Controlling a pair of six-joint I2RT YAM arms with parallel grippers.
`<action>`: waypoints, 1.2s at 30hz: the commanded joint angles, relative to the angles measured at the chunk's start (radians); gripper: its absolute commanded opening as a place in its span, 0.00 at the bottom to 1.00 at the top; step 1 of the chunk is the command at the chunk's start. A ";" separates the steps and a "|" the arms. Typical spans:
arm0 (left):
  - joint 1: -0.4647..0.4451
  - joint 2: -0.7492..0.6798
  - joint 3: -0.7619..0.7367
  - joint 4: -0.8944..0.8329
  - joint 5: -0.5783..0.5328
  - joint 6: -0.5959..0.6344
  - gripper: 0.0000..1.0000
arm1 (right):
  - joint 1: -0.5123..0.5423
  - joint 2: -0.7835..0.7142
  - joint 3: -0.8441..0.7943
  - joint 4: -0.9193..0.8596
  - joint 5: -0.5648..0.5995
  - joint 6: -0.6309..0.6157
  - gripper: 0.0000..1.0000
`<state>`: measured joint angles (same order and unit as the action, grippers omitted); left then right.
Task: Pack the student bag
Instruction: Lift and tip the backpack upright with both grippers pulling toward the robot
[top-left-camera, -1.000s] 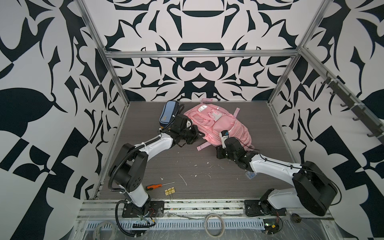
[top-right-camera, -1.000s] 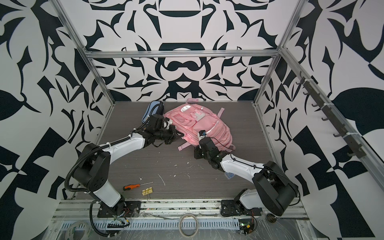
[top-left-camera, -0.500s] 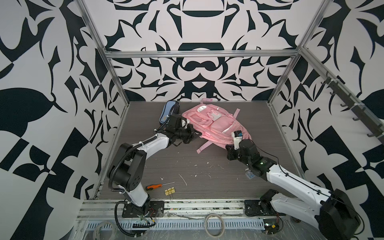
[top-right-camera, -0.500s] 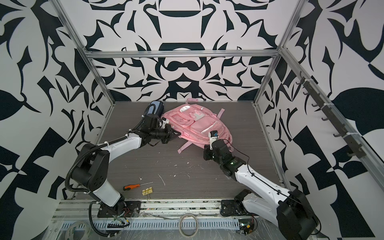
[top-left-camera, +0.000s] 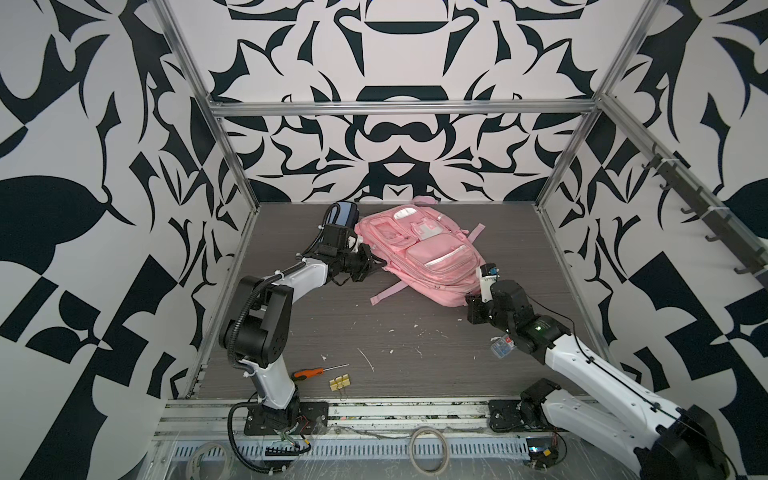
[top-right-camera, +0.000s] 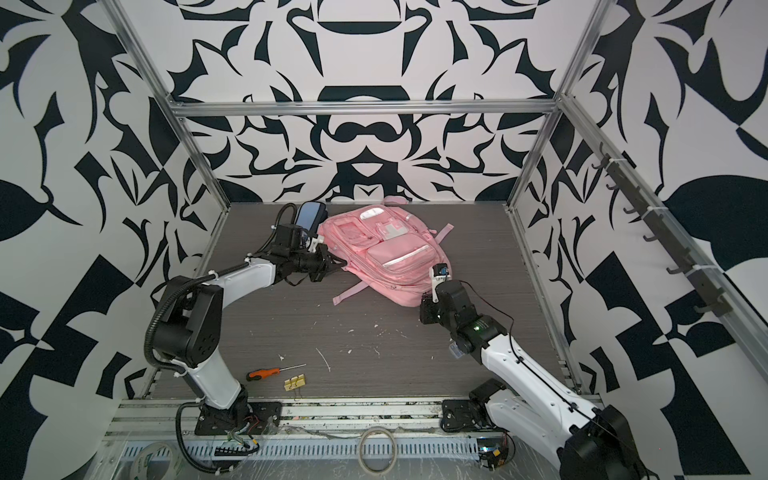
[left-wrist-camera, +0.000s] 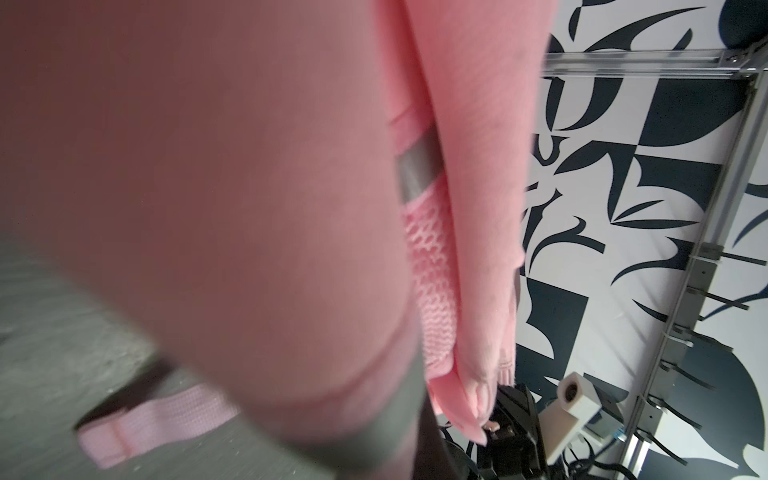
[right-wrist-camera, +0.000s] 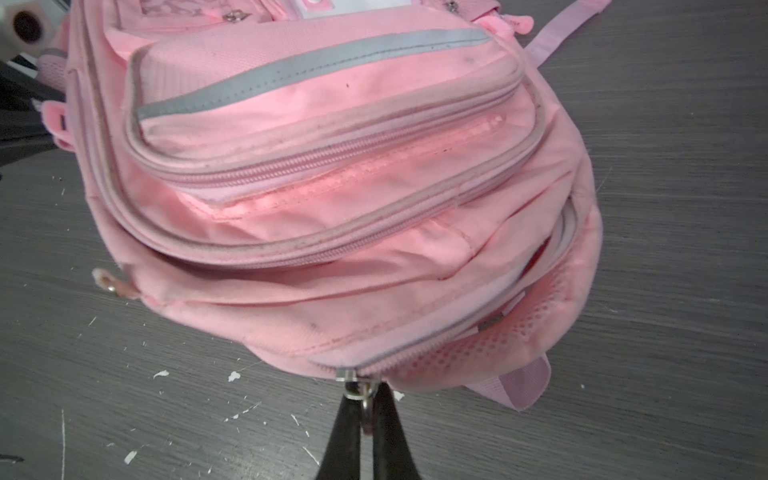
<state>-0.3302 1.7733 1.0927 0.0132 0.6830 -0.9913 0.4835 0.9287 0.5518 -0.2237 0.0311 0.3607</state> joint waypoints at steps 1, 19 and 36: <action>0.012 0.048 0.104 -0.004 -0.054 0.063 0.34 | 0.047 0.032 0.075 -0.009 -0.002 -0.052 0.00; -0.098 -0.395 -0.221 -0.380 -0.047 0.178 0.98 | 0.319 0.415 0.208 0.362 -0.170 -0.035 0.00; -0.161 -0.099 -0.293 0.337 0.027 -0.222 0.38 | 0.358 0.470 0.168 0.489 -0.184 0.055 0.00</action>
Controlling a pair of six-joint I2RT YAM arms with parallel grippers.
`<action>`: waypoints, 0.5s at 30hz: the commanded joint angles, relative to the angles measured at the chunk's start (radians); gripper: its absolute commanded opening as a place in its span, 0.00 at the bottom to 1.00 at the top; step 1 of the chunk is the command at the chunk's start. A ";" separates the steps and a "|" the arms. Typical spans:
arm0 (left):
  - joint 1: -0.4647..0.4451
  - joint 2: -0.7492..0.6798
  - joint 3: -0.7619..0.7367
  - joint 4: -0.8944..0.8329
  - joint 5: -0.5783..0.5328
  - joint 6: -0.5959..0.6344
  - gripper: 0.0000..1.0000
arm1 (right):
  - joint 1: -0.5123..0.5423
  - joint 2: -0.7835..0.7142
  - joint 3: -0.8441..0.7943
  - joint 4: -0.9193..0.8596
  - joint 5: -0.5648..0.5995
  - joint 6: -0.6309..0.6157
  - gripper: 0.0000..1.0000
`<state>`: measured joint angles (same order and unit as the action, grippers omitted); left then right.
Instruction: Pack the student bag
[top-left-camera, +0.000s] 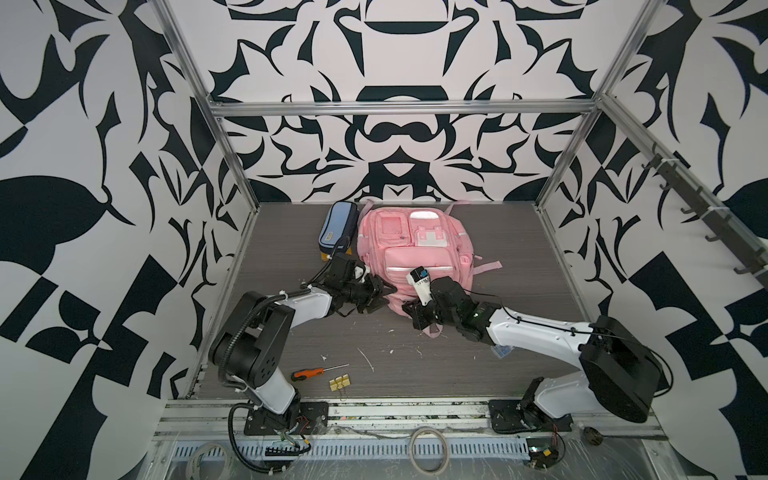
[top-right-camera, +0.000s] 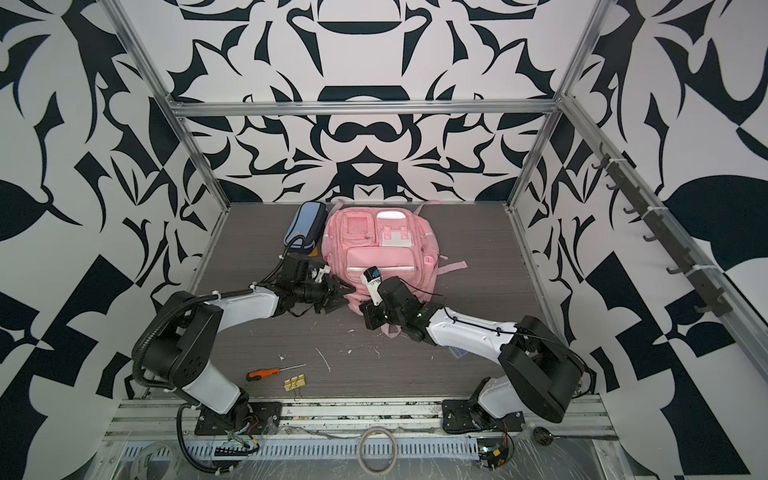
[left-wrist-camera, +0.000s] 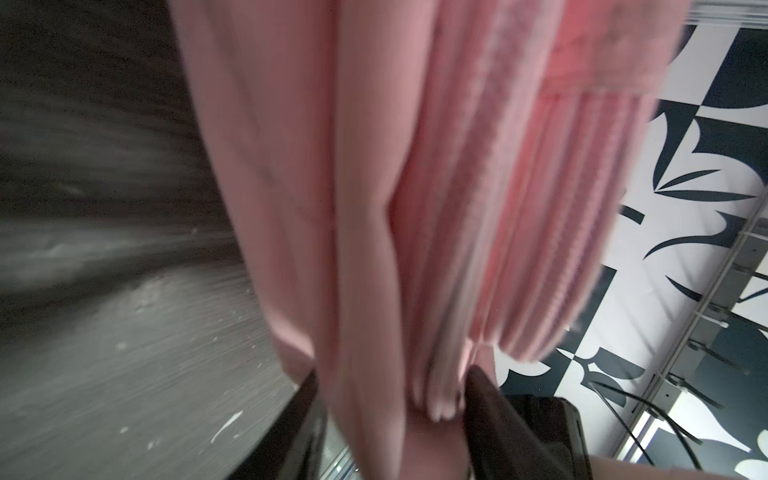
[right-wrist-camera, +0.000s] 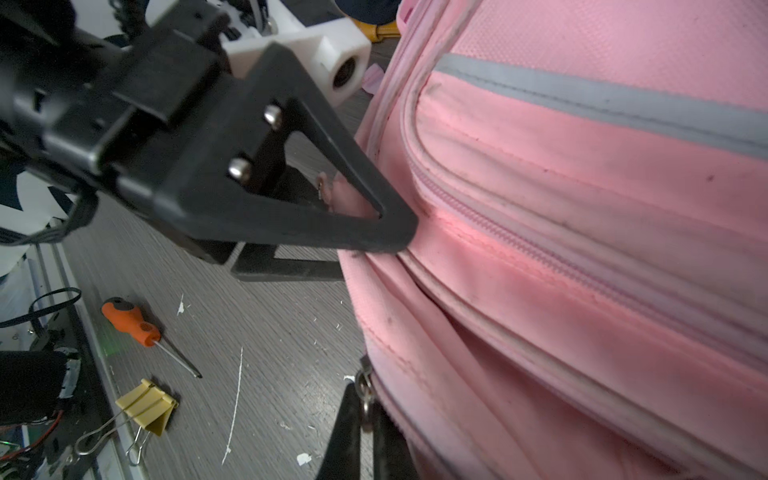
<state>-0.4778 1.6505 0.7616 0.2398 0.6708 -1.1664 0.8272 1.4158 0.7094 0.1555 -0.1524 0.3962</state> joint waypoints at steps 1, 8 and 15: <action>-0.012 0.026 0.038 0.111 0.039 -0.046 0.28 | 0.014 -0.016 0.011 0.105 0.007 0.024 0.00; 0.018 0.011 0.028 0.088 0.029 -0.036 0.00 | 0.016 -0.053 0.026 -0.098 0.144 0.044 0.00; 0.102 0.000 0.040 -0.022 -0.003 0.053 0.00 | 0.006 -0.223 -0.010 -0.417 0.299 0.107 0.00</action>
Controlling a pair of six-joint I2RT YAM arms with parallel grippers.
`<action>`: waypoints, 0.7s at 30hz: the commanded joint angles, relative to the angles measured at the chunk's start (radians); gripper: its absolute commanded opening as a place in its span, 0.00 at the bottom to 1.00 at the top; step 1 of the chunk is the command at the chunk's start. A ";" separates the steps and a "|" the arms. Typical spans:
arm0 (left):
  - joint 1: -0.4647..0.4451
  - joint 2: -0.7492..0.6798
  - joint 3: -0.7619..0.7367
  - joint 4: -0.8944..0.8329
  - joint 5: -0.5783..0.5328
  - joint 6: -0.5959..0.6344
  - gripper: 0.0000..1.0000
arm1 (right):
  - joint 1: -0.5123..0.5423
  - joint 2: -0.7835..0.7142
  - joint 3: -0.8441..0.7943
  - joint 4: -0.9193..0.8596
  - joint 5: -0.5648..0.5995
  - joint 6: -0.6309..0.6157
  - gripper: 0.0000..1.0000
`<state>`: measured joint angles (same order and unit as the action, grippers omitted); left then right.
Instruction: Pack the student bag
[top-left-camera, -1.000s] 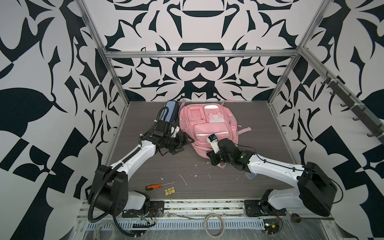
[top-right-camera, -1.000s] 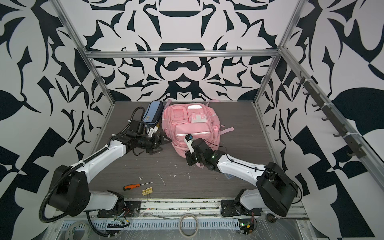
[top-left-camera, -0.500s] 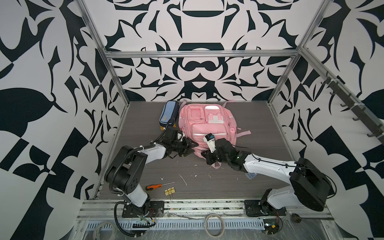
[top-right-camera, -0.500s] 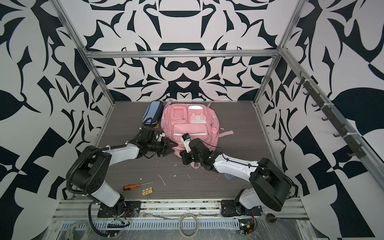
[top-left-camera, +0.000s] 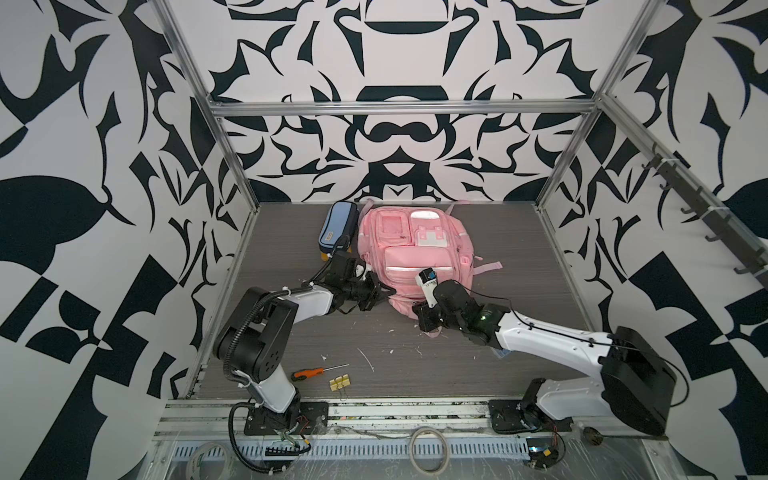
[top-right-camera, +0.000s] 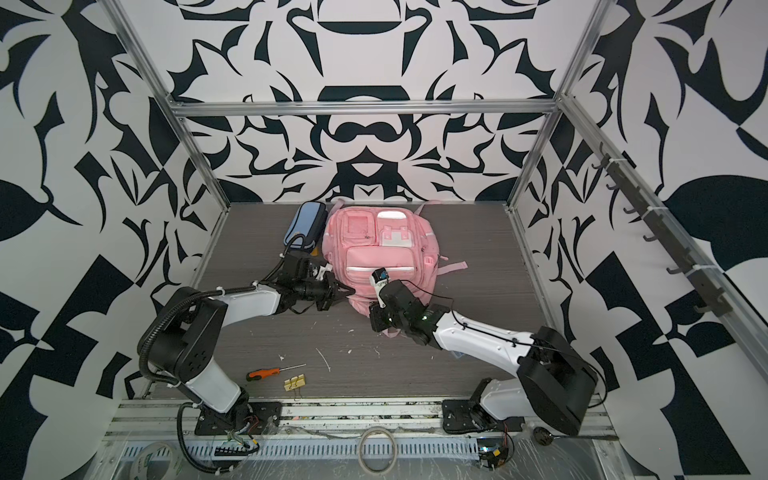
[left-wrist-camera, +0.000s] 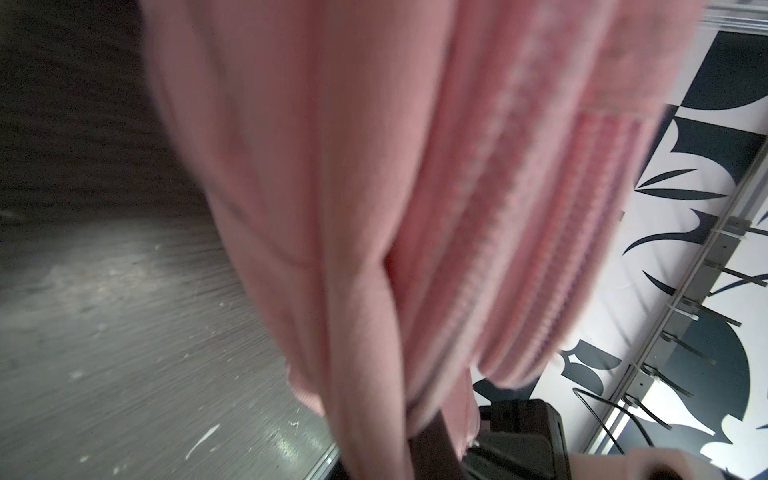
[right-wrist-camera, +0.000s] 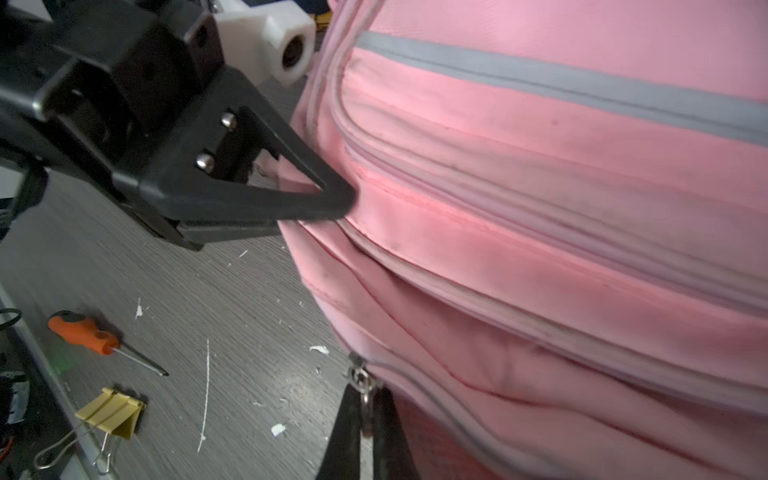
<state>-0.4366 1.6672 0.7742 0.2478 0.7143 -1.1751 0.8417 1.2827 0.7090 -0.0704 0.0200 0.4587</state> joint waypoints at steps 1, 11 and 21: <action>0.074 -0.015 0.029 -0.041 -0.051 0.074 0.00 | -0.017 -0.119 -0.018 -0.238 0.146 0.066 0.00; 0.144 -0.044 0.076 -0.228 -0.081 0.248 0.00 | -0.305 -0.273 -0.082 -0.418 0.183 0.091 0.00; 0.219 -0.080 0.105 -0.315 -0.018 0.349 0.31 | -0.450 -0.215 0.021 -0.364 -0.008 -0.236 0.00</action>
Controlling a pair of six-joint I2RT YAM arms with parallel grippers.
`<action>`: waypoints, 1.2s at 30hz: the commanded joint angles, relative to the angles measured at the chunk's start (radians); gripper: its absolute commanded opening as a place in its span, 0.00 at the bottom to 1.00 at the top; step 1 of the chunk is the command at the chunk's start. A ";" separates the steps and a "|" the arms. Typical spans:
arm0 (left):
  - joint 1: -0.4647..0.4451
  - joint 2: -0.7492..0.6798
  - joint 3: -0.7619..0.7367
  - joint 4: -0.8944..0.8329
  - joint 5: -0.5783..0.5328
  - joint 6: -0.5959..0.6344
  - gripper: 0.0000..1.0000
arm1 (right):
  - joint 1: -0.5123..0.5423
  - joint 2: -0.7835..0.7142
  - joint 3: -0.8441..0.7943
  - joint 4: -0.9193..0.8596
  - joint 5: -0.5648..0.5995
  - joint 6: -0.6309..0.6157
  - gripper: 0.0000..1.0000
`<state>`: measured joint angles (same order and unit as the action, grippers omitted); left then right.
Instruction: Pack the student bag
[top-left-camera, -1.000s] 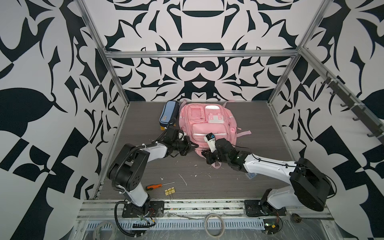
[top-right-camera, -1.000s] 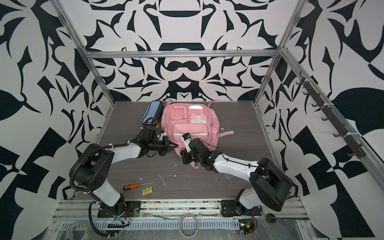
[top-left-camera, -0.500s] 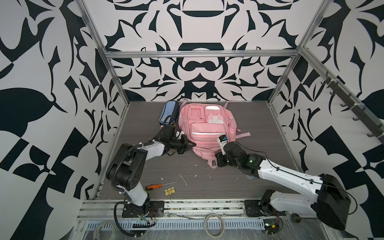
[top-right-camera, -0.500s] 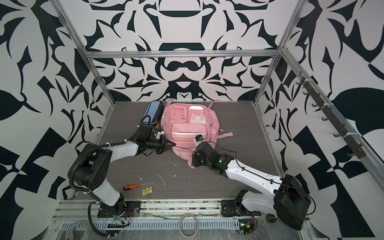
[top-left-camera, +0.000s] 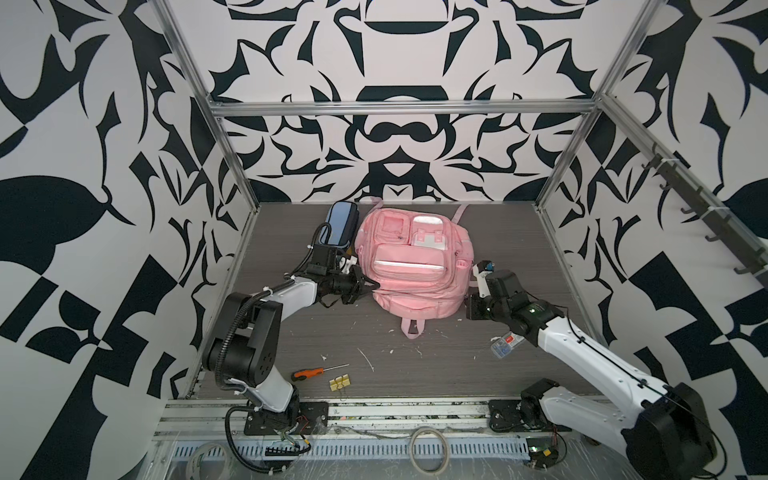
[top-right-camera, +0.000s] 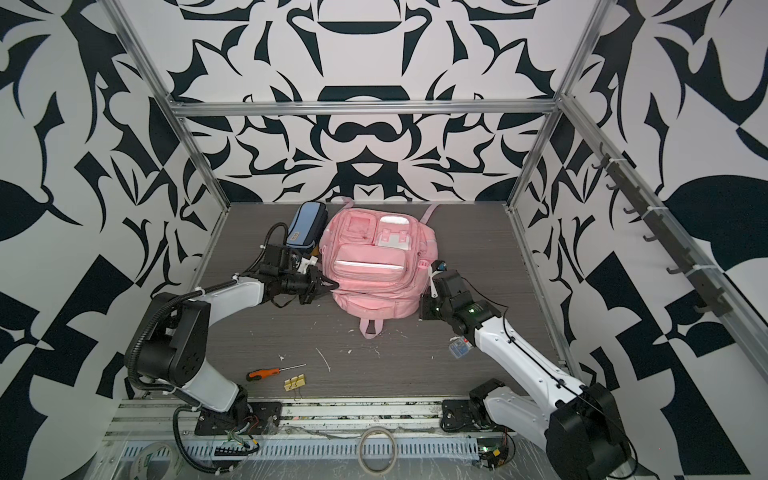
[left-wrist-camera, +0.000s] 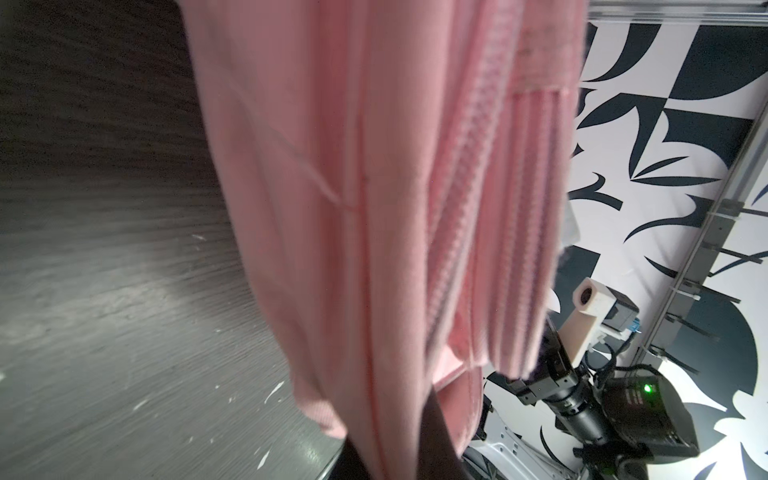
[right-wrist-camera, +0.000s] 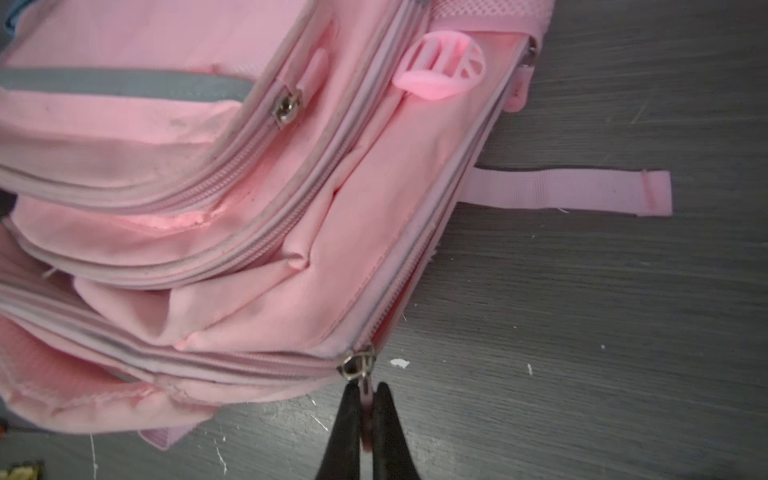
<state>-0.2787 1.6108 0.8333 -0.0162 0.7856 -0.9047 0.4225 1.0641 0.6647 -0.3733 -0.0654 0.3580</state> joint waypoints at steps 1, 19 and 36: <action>0.040 -0.019 0.079 -0.101 -0.079 0.108 0.57 | -0.011 0.011 0.073 -0.029 0.035 -0.161 0.00; -0.151 -0.326 -0.017 -0.500 -0.192 0.127 0.98 | 0.381 0.253 0.144 0.334 -0.135 -0.107 0.00; -0.148 -0.105 -0.030 -0.193 -0.277 -0.006 0.35 | 0.422 0.236 0.125 0.373 -0.125 -0.089 0.00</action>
<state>-0.4282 1.4876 0.7818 -0.2649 0.5407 -0.9184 0.8371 1.3735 0.7650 -0.0818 -0.1989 0.2787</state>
